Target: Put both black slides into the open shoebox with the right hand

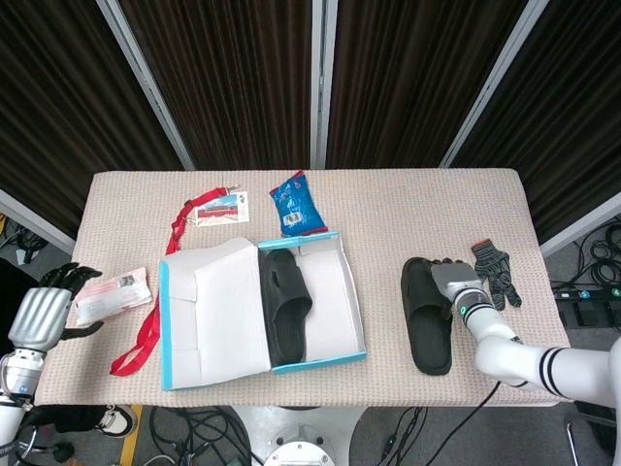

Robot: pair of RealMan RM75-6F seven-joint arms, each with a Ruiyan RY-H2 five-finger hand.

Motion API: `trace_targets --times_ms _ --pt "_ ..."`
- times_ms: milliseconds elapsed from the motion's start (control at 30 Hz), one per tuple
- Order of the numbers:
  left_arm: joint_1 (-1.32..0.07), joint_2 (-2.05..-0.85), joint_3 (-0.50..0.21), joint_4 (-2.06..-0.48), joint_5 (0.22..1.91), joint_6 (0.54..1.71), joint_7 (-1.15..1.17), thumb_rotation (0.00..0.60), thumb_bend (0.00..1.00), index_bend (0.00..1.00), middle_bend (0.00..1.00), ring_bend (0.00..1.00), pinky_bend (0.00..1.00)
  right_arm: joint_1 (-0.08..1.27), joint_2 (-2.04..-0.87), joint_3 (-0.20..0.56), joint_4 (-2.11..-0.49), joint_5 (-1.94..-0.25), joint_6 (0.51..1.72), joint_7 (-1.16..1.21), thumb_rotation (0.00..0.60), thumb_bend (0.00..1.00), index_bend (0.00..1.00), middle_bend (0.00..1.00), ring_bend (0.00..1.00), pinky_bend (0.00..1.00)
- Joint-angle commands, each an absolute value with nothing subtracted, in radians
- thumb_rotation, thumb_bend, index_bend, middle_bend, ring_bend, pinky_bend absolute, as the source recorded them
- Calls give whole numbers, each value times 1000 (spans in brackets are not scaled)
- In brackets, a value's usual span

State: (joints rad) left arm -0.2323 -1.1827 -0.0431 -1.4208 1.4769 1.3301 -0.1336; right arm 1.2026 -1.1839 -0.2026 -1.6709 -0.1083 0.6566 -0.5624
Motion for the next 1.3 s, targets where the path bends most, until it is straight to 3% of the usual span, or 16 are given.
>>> trace_targets --times_ms 33,500,900,1300 --pt "-231 -1181 -41 -1420 1475 1326 -138 600 116 238 229 123 188 1216 -1207 -210 -1659 -94 668 -571 600 26 0 126 0 86" --pt "-226 -1180 -39 -1407 1478 1332 -164 600 116 239 229 123 189 1253 -1275 -225 -1624 -32 697 -590 600 38 11 152 9 89" --pt "-223 -1180 -36 -1407 1482 1335 -168 600 116 239 229 124 189 1240 -1318 -216 -1592 -38 750 -610 600 79 251 263 31 91" --pt "-226 -1178 -35 -1412 1484 1329 -175 600 116 239 229 124 189 1201 -1318 -179 -1611 -94 830 -617 600 105 352 344 89 109"
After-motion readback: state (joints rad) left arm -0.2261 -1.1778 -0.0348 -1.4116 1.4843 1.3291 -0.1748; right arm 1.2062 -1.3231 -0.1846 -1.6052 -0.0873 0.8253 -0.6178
